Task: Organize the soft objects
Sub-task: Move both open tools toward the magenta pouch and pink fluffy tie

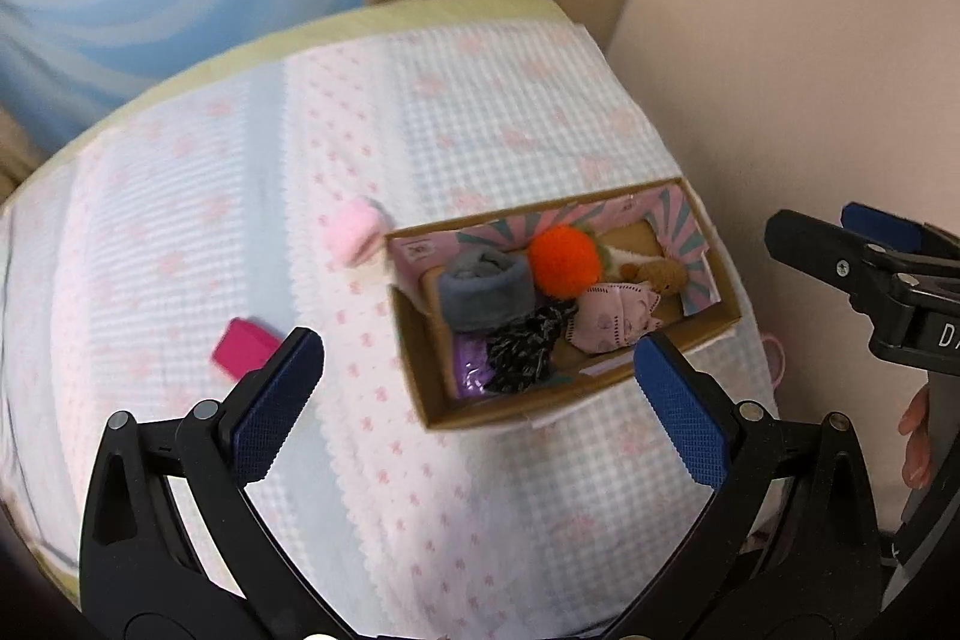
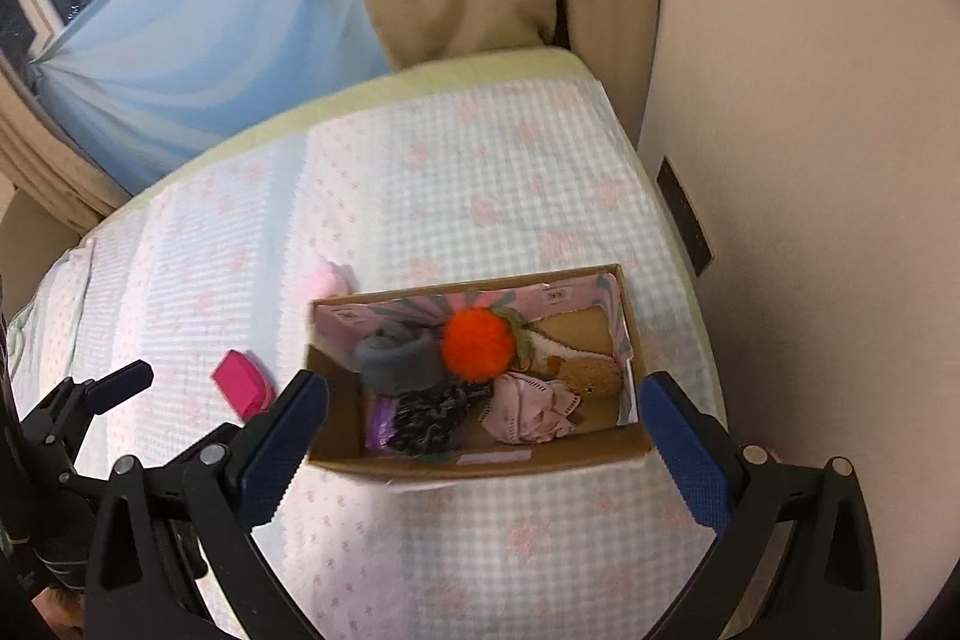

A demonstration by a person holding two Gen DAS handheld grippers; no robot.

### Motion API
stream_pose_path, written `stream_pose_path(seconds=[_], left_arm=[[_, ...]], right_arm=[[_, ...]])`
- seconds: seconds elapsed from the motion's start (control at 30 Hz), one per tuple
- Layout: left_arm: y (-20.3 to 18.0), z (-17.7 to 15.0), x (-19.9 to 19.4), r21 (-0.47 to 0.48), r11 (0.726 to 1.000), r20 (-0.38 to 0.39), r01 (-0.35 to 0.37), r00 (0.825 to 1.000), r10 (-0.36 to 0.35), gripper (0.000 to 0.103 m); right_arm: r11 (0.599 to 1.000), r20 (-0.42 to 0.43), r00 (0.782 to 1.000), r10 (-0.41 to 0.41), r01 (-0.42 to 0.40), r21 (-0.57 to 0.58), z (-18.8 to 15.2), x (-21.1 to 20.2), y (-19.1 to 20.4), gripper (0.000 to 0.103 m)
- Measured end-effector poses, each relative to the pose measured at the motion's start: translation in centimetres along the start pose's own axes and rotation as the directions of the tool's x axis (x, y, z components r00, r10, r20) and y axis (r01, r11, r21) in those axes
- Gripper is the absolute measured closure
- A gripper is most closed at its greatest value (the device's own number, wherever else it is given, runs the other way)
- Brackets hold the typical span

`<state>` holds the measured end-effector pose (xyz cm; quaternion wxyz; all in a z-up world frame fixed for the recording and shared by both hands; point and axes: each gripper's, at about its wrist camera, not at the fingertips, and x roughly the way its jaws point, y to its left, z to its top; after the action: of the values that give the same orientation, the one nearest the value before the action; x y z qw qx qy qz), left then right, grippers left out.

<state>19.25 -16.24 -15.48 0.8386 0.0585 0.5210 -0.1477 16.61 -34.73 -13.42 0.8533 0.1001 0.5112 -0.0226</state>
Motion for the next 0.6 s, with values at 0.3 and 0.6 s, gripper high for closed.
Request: stream_pose_path(seconds=[0.3,0.6], left_arm=[[5.3,-5.6,-8.5,-0.184,0.977,0.12,-0.109,0.984,0.132,0.0],[13.3,-9.7,-9.9,-0.421,0.889,0.105,-0.177,0.964,0.242,0.0]], right_arm=[[0.994,0.098,0.995,0.016,-0.005,-0.112,-2.8,-6.5,5.3,0.0],[0.964,0.121,0.989,0.08,-0.046,-0.262,-2.2,-5.8,11.0,0.0]])
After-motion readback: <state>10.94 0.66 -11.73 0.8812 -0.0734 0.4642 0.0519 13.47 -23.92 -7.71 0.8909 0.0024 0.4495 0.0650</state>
